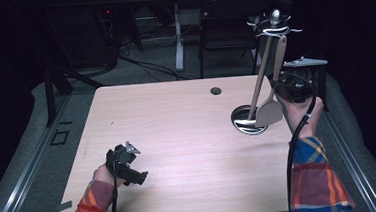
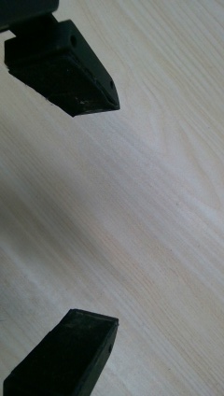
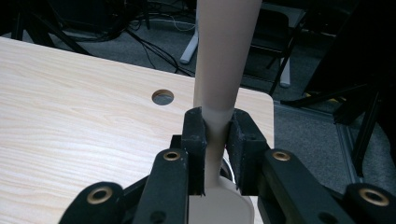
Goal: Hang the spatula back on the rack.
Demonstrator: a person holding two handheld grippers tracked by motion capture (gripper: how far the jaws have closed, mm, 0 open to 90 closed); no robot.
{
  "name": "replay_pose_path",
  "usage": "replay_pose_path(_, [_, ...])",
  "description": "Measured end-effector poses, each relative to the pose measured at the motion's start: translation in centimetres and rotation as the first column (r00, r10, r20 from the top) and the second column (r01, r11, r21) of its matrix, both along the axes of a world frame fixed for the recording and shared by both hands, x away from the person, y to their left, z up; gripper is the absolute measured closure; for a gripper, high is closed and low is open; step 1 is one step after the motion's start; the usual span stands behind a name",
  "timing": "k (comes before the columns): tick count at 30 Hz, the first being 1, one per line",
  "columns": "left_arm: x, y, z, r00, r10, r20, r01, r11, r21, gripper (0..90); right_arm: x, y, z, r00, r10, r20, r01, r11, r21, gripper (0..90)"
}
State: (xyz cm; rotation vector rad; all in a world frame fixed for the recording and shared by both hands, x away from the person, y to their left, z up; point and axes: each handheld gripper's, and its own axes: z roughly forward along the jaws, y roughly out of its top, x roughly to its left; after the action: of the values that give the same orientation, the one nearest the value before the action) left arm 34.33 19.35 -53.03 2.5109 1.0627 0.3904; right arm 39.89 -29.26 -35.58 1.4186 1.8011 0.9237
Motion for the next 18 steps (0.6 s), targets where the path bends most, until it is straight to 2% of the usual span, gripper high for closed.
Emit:
replay_pose_path(4, [-0.03,-0.04,-0.03,1.0,0.0,-0.002,0.0,1.0,0.0,0.3,0.13,0.02,-0.04,0.9999,-0.002,-0.012,0.002,1.0,-0.001,77.6])
replay_pose_path(18, [-0.08,-0.01,0.03,1.0,-0.001,0.006,0.001,1.0,0.004,0.3,0.4,0.1,-0.21,0.9999,0.014,-0.006,-0.014,1.0,0.012,77.1])
